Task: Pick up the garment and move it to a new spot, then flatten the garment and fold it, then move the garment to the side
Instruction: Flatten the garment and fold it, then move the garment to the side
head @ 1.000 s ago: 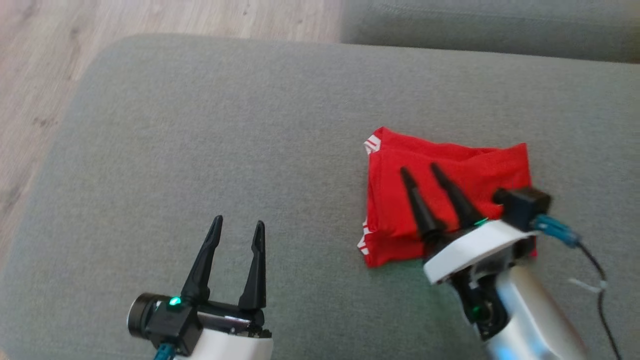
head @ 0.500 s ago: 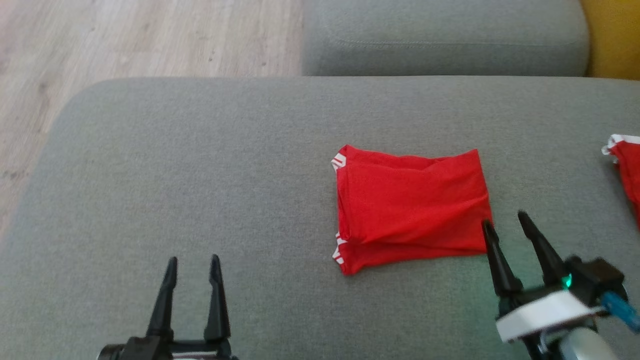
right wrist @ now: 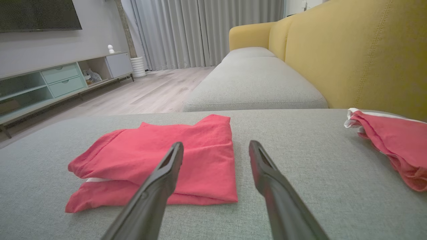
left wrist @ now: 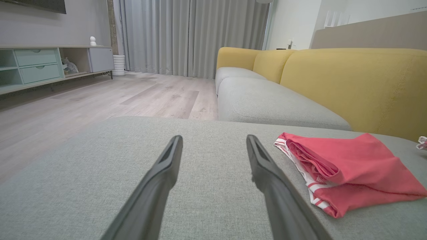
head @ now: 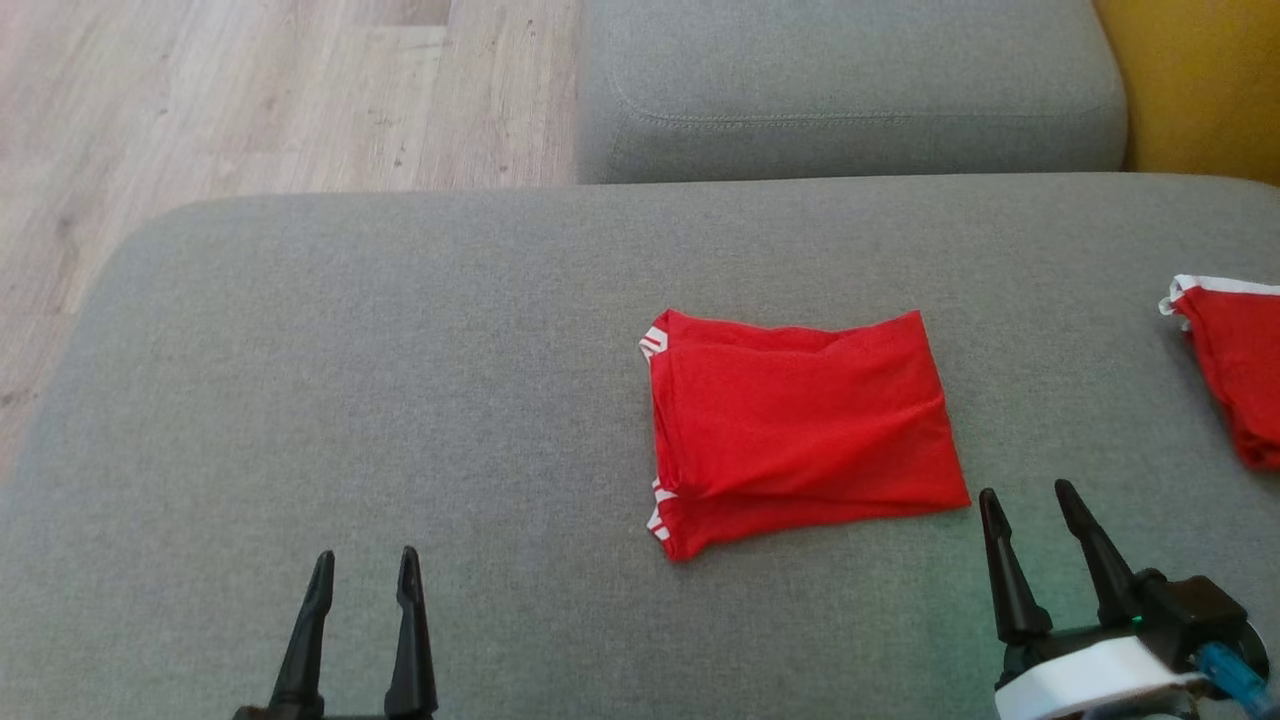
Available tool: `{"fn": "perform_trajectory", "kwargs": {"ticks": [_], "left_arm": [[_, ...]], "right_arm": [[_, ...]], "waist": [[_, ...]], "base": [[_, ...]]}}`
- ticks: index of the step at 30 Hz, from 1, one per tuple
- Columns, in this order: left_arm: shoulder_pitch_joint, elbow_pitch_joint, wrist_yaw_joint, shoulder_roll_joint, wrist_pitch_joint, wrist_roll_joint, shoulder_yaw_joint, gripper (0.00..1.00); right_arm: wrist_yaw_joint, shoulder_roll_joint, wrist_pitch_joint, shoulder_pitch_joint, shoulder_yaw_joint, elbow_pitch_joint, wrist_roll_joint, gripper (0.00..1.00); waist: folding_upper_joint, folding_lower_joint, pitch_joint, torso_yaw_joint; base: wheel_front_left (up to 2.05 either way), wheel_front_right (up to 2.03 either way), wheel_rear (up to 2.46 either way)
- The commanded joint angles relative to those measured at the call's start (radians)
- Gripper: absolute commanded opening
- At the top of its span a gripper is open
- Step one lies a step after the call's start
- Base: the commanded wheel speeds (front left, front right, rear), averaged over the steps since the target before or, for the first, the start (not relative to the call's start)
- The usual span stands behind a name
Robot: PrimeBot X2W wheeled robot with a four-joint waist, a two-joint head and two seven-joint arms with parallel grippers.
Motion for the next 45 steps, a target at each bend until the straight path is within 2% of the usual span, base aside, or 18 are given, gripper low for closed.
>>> {"fn": "perform_trajectory", "kwargs": {"ticks": [1,21,26,31,34,40,41,42,45], "left_arm": [[-0.027,-0.027,-0.005,-0.006,-0.005,0.01,0.037,1.0],[-0.018,-0.007,-0.012,-0.006,-0.005,0.027,0.043,1.0],[-0.034,-0.005,-0.011,-0.006,-0.005,0.033,0.033,1.0],[-0.08,-0.013,-0.009,-0.006,-0.005,0.041,0.005,1.0],[-0.115,-0.021,-0.006,-0.006,-0.005,0.043,-0.015,1.0],[-0.183,-0.04,0.013,-0.006,-0.005,0.033,-0.04,1.0],[-0.192,-0.041,0.016,-0.006,-0.005,0.032,-0.042,1.0],[-0.2,-0.043,0.018,-0.006,-0.005,0.03,-0.044,1.0],[-0.22,-0.054,0.029,-0.006,-0.005,0.026,-0.044,1.0]], "right_arm": [[-0.001,-0.005,-0.011,-0.023,0.012,-0.035,-0.007,1.0],[-0.001,0.008,-0.011,-0.023,-0.001,-0.001,0.001,1.0],[-0.001,0.011,-0.011,-0.072,-0.018,0.049,0.007,1.0],[-0.001,-0.007,-0.01,-0.202,-0.006,0.137,0.047,1.0],[-0.001,-0.03,0.044,-0.299,0.014,0.196,0.079,1.0],[-0.001,-0.06,0.234,-0.42,0.036,0.316,0.151,1.0],[-0.001,-0.061,0.262,-0.429,0.049,0.328,0.166,0.53],[-0.001,-0.062,0.28,-0.437,0.06,0.332,0.181,0.0],[-0.001,-0.079,0.271,-0.457,0.065,0.311,0.21,0.0]], "waist": [[0.0,0.0001,-0.004,-0.001],[0.0,0.0001,-0.01,-0.011],[0.0,0.0001,0.027,0.002],[0.0,0.0001,0.119,0.021],[0.0,0.0001,0.177,0.033],[0.0,0.0001,0.258,0.064],[0.0,0.0001,0.269,0.068],[0.0,0.0001,0.279,0.071],[0.0,0.0001,0.309,0.066]], "base": [[0.0,0.0,0.0],[0.0,0.0,0.0],[0.0,0.0,0.0],[0.0,0.0,0.0],[0.0,0.0,0.0],[0.0,0.0,0.0],[0.0,0.0,0.0],[0.0,0.0,0.0],[0.0,0.0,0.0]]}}
